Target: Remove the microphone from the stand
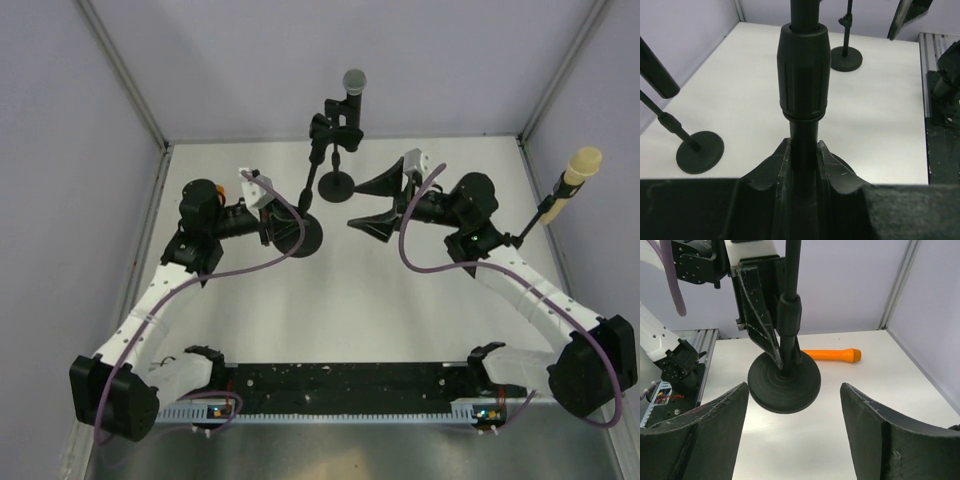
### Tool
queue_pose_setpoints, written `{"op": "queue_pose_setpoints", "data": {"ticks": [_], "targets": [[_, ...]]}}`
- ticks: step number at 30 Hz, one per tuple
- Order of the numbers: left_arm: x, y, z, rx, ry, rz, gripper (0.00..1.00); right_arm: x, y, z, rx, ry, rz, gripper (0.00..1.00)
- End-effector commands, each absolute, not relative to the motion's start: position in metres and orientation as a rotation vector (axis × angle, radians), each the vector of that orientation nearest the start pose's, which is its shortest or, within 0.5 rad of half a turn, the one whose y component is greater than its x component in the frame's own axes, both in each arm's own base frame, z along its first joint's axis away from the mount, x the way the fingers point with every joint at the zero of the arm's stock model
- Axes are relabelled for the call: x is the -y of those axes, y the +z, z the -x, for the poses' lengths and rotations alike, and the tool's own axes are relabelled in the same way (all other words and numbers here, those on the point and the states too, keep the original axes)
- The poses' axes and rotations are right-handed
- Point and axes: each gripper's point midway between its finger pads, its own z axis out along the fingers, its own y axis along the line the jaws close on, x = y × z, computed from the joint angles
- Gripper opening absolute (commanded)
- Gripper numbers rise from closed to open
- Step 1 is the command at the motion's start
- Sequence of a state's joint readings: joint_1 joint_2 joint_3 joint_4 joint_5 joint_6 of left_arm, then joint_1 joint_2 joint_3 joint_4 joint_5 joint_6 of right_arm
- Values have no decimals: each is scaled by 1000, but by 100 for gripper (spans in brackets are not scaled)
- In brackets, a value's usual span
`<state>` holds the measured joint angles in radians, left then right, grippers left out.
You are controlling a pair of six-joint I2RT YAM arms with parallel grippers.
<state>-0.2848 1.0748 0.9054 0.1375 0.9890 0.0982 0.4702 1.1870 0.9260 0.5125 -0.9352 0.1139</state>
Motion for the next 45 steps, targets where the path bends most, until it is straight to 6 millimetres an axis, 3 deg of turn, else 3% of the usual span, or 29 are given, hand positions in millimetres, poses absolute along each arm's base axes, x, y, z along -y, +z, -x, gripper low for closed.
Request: {"op": "queue_pose_setpoints", "data": {"ticks": [1,6,11,14,17,21,26,30,36,45], "targets": [[225,321,-249,-1204,-869,-1146,0,-281,383,-236,-1009,1062,1035,73],[228,334,-243,-1173,-1032,-1060,0,-275,412,-208,-932,1166,1038,73],[220,312,-263,-1269,-855,-1082,0,-254,469,-195,-880,1155,992,73],[221,294,-269,-1305,-793,-1086,0,-247,499,-211,-957,1086,899,70],[224,280,-273,-1345,-775,-1092,0,-235,522,-247,-1066,909,781,69],[225,271,-285,-1400,-724,-1083,0,-216,556,-272,-1059,720,682,70],[229,266,-290,-1417,-671,-1089,0,-219,536,-304,-1174,691,562,70],[231,267,-291,-1425,-672,-1079,0,-239,499,-325,-1261,567,568,69],[237,268,-286,-1409,-698,-1103,0,-247,458,-356,-1359,504,536,69],[233,269,-297,-1443,-654,-1043,0,-298,398,-338,-1411,492,751,70]]}}
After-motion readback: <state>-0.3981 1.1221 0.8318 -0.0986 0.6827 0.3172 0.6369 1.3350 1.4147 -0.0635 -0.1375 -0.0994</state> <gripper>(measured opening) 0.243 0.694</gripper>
